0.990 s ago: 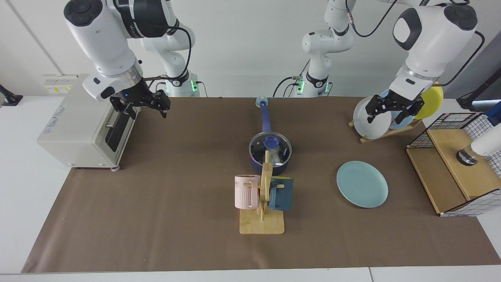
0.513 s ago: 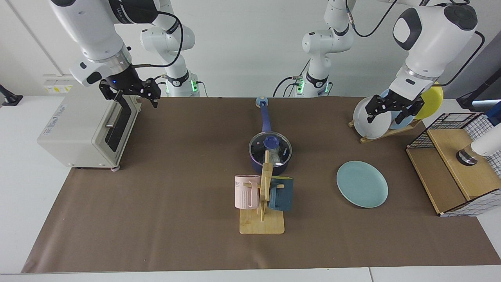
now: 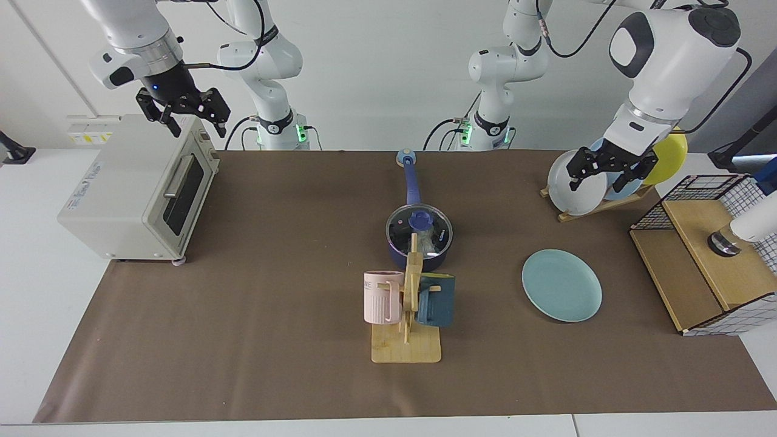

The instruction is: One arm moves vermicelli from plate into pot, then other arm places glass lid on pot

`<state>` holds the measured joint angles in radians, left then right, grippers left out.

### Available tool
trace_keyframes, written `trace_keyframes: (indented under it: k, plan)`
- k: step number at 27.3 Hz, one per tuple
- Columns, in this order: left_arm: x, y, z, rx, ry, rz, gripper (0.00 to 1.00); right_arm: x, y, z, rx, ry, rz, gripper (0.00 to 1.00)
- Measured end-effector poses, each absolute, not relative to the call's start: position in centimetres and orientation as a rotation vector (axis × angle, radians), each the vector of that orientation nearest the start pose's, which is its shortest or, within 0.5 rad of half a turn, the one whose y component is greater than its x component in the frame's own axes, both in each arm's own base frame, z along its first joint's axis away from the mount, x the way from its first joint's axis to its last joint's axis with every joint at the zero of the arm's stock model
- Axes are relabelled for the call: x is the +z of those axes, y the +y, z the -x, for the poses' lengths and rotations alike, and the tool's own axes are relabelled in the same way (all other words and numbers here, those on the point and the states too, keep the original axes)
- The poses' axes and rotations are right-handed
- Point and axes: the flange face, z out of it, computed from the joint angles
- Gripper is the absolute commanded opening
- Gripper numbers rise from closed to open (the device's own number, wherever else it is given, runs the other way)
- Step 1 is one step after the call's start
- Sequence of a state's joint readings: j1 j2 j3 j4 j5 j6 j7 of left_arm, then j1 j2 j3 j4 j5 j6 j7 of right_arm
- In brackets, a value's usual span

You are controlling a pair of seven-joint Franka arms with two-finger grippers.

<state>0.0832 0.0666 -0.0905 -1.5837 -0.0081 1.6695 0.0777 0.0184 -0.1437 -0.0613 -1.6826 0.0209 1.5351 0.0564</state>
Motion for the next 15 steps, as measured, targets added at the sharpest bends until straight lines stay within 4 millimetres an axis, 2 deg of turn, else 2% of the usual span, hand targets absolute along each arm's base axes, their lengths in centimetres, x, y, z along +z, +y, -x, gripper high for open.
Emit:
trace_keyframes:
  k: [15]
  plan:
    - [58.95, -0.34, -58.26, -0.032, 0.133, 3.152, 1.00, 64.04, -2.17, -51.17, -0.010, 0.159, 3.114, 1.00]
